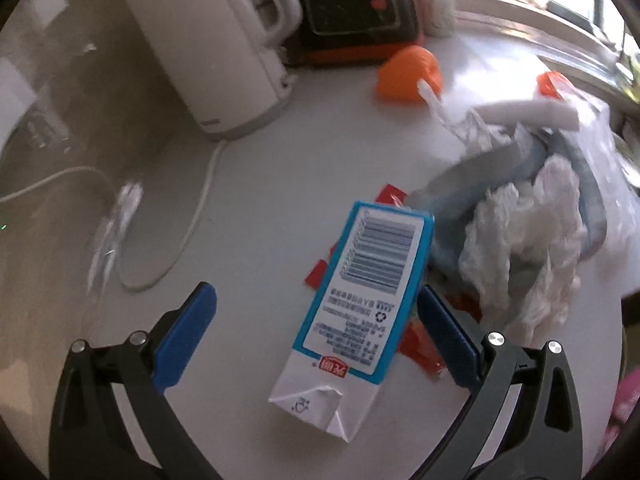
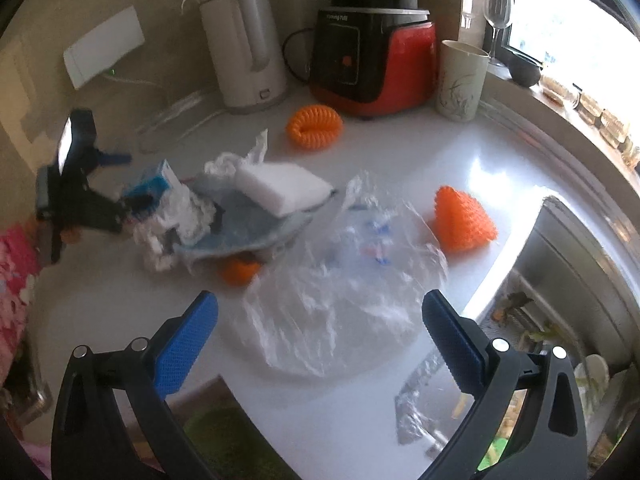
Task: Collect trash
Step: 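Grasp the blue milk carton with the left tool while the right tool grasps an orange foam net, then carry the carton and foam net to the green basket and release both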
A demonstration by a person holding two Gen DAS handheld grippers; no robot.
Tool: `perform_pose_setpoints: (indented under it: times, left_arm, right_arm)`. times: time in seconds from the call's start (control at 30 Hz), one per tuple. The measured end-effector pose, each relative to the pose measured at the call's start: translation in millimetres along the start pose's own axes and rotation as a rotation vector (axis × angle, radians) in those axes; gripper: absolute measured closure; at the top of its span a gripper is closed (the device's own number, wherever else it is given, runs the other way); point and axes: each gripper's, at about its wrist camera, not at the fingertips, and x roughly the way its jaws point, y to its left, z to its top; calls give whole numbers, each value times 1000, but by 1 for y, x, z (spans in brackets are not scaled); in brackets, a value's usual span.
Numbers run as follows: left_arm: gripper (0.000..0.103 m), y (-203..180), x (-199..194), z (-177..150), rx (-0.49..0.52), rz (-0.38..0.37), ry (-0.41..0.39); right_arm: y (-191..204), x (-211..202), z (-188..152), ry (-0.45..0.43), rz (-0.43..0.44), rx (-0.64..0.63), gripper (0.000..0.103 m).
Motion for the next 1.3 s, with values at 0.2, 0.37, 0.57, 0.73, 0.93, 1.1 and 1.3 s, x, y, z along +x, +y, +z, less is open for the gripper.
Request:
perform_pose_setpoints:
  times: [0.2, 0.37, 0.57, 0.73, 0.93, 1.1, 1.3]
  left_arm:
    - [18, 2, 2, 1, 11, -109, -33]
    - [53, 2, 1, -3, -25, -143, -39]
    - [61, 2, -8, -13, -105, -116, -33]
    - [62, 0, -20, -25, -199, -87, -33]
    - [62, -5, -33, -38, -316, -71, -20]
    - [62, -15, -47, -43, -365, -54, -30]
    - [62, -29, -68, -39, -379, -28, -58]
  right_arm:
    - [-12, 6, 8, -5, 19, 72, 2]
    - [-28, 13, 28, -16, 20, 81, 2]
    - [-12, 61, 109, -20, 109, -9, 2]
    - [1, 143, 174, 72, 113, -41, 2]
    - [2, 235, 206, 223, 89, -20, 20]
    - [4, 250, 207, 245, 110, -26, 69]
    - [23, 180, 206, 104, 113, -71, 71]
